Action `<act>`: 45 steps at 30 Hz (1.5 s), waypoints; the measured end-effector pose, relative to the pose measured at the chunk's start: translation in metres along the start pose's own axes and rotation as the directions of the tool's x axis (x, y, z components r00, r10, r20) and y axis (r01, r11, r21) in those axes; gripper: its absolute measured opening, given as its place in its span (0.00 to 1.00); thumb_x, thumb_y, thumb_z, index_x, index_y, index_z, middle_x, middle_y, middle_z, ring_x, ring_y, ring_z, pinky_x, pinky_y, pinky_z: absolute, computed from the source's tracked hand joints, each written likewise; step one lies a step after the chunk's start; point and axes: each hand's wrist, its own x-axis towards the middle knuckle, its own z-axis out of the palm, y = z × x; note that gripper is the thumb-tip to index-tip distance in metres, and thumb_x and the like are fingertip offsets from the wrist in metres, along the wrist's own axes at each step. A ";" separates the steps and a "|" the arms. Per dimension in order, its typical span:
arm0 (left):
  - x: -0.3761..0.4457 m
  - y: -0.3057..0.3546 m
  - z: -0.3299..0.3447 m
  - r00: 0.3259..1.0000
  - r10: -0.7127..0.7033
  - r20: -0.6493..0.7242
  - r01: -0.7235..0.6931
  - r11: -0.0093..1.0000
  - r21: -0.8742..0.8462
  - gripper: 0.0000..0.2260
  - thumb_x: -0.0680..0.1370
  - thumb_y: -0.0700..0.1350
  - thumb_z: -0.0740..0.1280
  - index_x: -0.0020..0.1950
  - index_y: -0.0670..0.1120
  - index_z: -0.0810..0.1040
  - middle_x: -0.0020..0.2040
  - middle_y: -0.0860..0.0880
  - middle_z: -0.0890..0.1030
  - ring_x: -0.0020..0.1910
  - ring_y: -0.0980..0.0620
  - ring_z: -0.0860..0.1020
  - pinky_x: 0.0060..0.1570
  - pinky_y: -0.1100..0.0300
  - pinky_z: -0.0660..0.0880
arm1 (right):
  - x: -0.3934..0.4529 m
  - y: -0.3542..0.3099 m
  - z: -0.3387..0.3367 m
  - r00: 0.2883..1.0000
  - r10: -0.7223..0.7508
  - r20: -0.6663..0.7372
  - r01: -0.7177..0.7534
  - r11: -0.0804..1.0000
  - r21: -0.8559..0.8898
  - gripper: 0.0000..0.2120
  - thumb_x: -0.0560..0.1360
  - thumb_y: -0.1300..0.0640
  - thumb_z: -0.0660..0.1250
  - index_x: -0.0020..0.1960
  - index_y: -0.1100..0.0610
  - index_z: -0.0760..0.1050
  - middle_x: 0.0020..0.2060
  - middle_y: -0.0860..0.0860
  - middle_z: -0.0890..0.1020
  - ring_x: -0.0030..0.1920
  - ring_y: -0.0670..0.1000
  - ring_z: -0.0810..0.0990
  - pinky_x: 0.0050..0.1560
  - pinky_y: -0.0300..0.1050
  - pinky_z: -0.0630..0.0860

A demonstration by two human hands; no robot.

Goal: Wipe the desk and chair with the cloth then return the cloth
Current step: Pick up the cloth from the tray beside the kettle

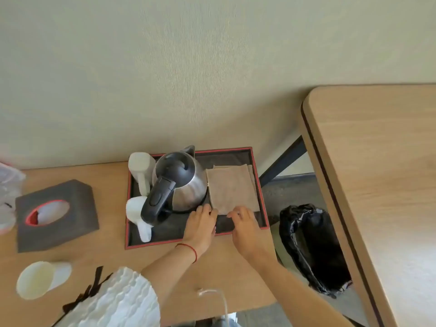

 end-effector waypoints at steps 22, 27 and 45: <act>0.010 -0.006 -0.001 0.999 -0.006 -0.050 0.011 0.996 0.094 0.13 0.77 0.40 0.61 0.60 0.44 0.66 0.58 0.44 0.69 0.57 0.47 0.69 0.52 0.57 0.71 | 0.070 0.024 -0.005 0.976 0.111 -0.187 -0.126 0.989 -0.071 0.12 0.77 0.64 0.57 0.60 0.60 0.68 0.59 0.58 0.74 0.58 0.60 0.73 0.51 0.53 0.75; 0.011 -0.004 0.003 0.999 -0.002 -0.044 0.007 0.992 0.124 0.13 0.77 0.41 0.61 0.62 0.45 0.67 0.58 0.45 0.70 0.57 0.47 0.69 0.53 0.57 0.70 | 0.045 0.011 -0.031 0.869 0.295 -0.398 -0.082 0.878 0.472 0.10 0.77 0.62 0.61 0.58 0.60 0.71 0.53 0.56 0.74 0.49 0.56 0.76 0.45 0.54 0.79; -0.071 0.005 -0.201 0.961 0.179 0.211 0.234 -0.120 -0.965 0.21 0.75 0.47 0.65 0.67 0.43 0.71 0.58 0.44 0.81 0.58 0.46 0.79 0.52 0.52 0.79 | -0.109 -0.059 -0.136 0.885 -0.211 -0.415 0.374 0.854 0.362 0.18 0.70 0.60 0.61 0.59 0.51 0.72 0.53 0.48 0.72 0.55 0.52 0.71 0.55 0.49 0.74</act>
